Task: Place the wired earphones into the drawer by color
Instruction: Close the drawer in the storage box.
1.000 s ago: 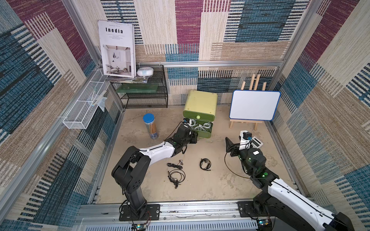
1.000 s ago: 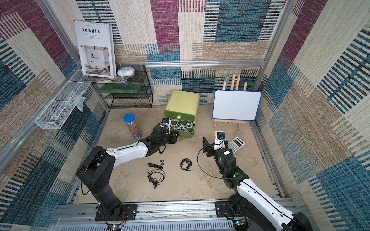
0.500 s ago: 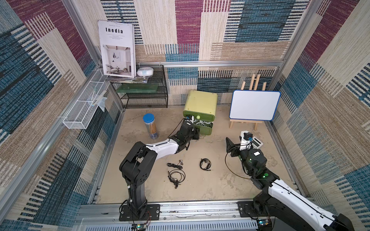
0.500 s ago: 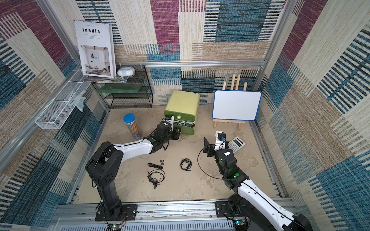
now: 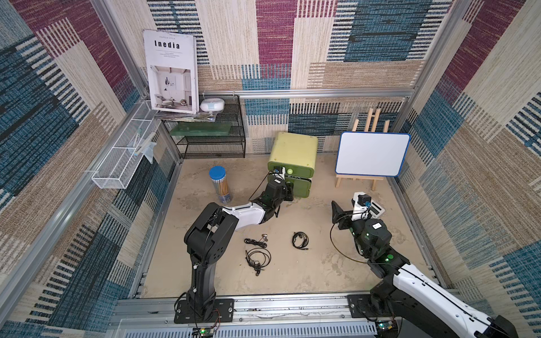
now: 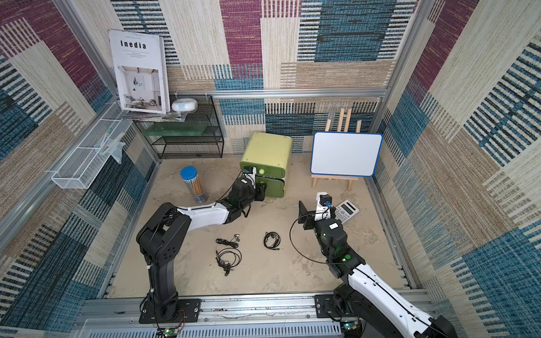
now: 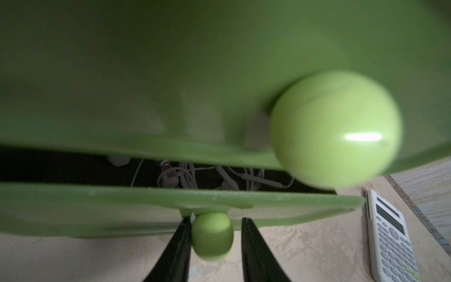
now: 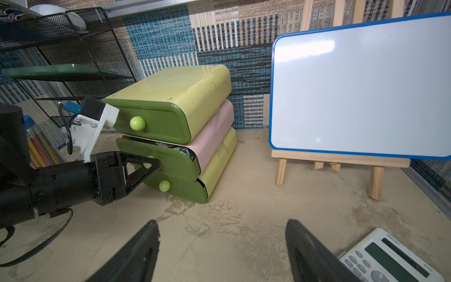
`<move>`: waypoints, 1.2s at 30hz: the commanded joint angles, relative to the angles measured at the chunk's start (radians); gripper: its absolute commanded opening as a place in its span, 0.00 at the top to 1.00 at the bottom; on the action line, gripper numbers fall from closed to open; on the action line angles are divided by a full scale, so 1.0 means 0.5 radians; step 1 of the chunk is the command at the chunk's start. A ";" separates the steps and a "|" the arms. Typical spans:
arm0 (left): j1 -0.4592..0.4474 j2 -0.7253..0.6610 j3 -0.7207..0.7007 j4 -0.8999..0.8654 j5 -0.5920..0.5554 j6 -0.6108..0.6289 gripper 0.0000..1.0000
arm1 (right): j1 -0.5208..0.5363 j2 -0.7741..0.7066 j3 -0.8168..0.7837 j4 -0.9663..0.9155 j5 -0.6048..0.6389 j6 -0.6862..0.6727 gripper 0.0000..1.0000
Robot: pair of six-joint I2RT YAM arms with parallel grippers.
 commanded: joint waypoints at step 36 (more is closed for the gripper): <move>0.039 -0.248 -0.487 0.375 0.322 -0.489 0.41 | -0.089 0.093 0.101 -0.101 -0.124 0.133 0.16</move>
